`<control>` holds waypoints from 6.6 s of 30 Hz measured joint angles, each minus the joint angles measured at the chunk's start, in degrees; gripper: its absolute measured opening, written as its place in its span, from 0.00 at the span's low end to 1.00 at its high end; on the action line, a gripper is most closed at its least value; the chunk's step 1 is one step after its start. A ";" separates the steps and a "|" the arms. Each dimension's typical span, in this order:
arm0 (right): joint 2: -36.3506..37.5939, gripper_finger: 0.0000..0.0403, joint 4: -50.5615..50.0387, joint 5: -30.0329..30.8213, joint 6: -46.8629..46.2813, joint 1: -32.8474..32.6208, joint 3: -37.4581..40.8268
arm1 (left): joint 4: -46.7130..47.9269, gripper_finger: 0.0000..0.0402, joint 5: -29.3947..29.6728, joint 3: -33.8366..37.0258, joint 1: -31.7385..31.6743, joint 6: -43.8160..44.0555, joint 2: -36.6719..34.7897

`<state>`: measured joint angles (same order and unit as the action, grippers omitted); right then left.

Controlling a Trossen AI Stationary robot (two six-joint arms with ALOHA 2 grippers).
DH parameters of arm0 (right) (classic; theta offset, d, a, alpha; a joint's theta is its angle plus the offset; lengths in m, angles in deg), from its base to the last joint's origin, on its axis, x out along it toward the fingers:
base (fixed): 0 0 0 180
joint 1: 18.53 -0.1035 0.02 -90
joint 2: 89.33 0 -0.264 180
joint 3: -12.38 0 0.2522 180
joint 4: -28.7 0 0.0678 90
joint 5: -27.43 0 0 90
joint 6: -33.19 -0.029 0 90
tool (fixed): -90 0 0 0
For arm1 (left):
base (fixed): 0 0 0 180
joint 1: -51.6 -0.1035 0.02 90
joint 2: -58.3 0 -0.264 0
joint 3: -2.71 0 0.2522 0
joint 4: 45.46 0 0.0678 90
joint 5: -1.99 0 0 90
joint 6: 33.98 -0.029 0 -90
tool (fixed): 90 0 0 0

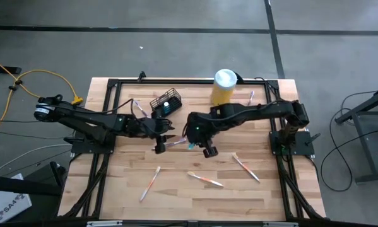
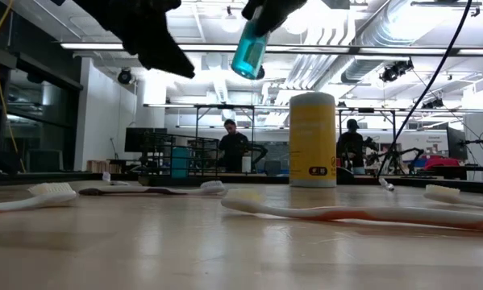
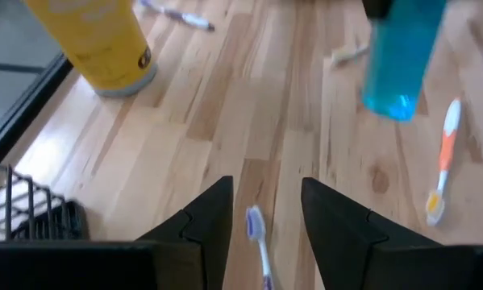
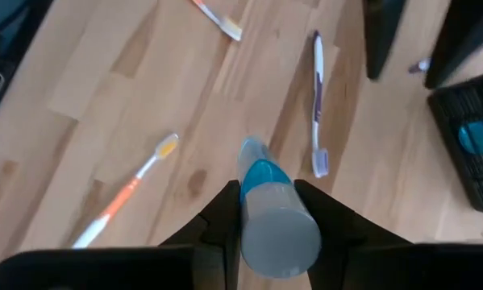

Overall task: Pick & Place toothbrushing station
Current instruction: Put the mouthwash into the middle section of the wire organizer

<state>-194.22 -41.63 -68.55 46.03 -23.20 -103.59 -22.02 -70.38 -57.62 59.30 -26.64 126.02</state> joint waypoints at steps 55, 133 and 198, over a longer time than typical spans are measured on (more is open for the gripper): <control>0.00 0.21 3.63 2.79 -4.89 1.22 5.26 | -8.19 0.35 -0.20 0.00 0.09 6.61 0.44; 0.00 0.21 12.77 8.96 -2.36 -2.97 5.25 | -23.35 0.58 -5.08 0.02 3.23 -2.62 11.97; 0.00 0.21 12.63 8.45 -3.42 -2.93 5.25 | -23.41 0.19 -4.82 0.02 3.48 -2.77 11.96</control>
<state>-194.22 -29.00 -60.10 42.61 -26.13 -98.34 -45.44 -75.21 -57.59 62.78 -29.42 137.98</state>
